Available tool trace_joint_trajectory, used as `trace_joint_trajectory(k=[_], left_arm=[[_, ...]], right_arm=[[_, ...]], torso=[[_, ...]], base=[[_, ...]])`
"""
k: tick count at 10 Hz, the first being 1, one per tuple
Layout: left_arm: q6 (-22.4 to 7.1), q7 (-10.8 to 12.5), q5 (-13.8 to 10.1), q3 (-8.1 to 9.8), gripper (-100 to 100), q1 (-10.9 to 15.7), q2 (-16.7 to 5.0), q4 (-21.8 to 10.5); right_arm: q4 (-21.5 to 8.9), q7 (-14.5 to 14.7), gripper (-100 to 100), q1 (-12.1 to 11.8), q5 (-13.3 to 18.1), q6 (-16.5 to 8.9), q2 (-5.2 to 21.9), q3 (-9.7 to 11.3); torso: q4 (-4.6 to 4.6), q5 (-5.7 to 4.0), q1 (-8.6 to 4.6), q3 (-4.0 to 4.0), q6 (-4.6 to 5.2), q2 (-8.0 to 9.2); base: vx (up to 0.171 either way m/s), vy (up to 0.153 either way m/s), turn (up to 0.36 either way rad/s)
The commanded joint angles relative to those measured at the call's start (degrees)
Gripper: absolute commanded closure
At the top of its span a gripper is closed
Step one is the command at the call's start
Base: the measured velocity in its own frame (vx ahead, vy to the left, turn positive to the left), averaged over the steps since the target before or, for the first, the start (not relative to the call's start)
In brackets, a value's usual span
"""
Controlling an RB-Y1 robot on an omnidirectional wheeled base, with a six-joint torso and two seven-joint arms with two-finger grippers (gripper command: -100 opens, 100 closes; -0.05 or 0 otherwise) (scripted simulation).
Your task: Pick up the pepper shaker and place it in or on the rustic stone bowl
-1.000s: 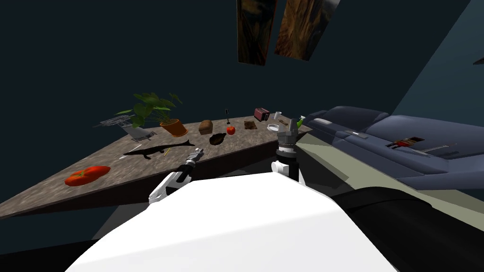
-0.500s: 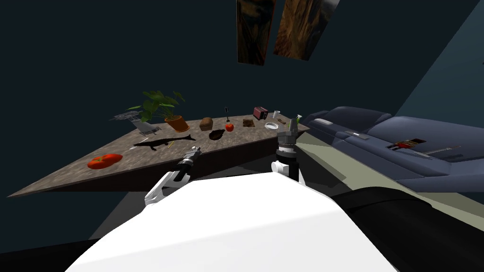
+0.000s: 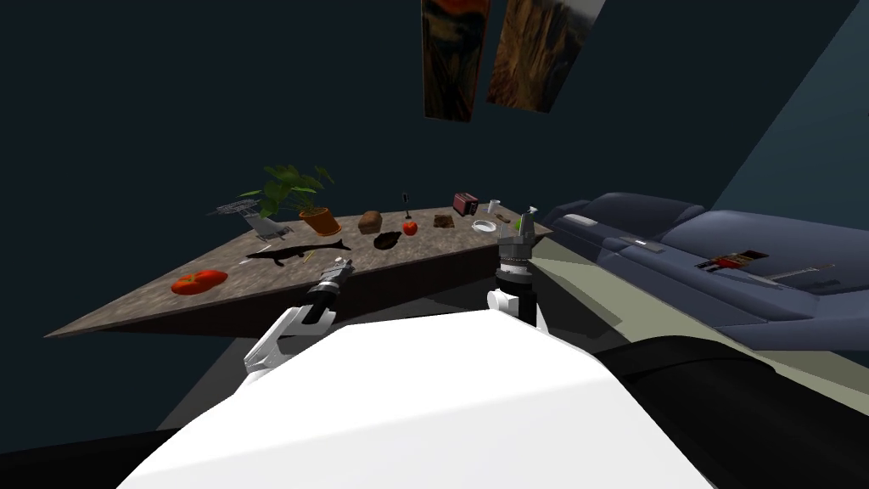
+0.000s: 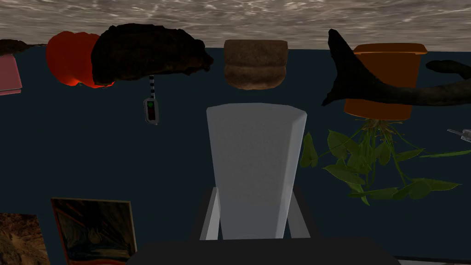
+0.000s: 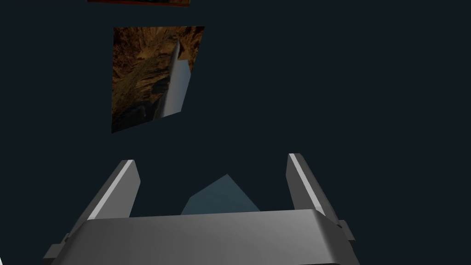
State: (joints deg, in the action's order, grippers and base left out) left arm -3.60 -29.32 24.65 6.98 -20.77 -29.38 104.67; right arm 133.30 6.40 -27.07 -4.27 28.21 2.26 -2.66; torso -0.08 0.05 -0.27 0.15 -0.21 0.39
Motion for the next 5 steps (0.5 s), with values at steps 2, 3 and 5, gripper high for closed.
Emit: trace_joint_trajectory(k=[2,3,5], left_arm=[[-2.89,-1.41,-0.91,0.71,100,0.92,-0.52,3.61],[-3.32,-1.60,-1.08,0.77,100,1.04,-0.68,4.30],[-4.61,-0.30,-1.79,-0.29,100,2.69,-2.89,5.06]], right_arm=[[0.00,0.00,0,0.00,0.00,0.00,0.00,0.00],[0.00,0.00,0,0.00,0.00,0.00,0.00,0.00],[0.00,0.00,0,0.00,0.00,0.00,0.00,0.00]], torso=[[0.00,-0.01,-0.01,0.00,0.03,0.00],[-0.01,0.00,-0.03,-0.04,0.06,-0.07],[-0.04,0.00,-0.06,-0.10,0.13,-0.16]], base=[[-0.031,-0.065,0.014],[-0.013,-0.067,-0.003],[0.025,-0.064,-0.122]])
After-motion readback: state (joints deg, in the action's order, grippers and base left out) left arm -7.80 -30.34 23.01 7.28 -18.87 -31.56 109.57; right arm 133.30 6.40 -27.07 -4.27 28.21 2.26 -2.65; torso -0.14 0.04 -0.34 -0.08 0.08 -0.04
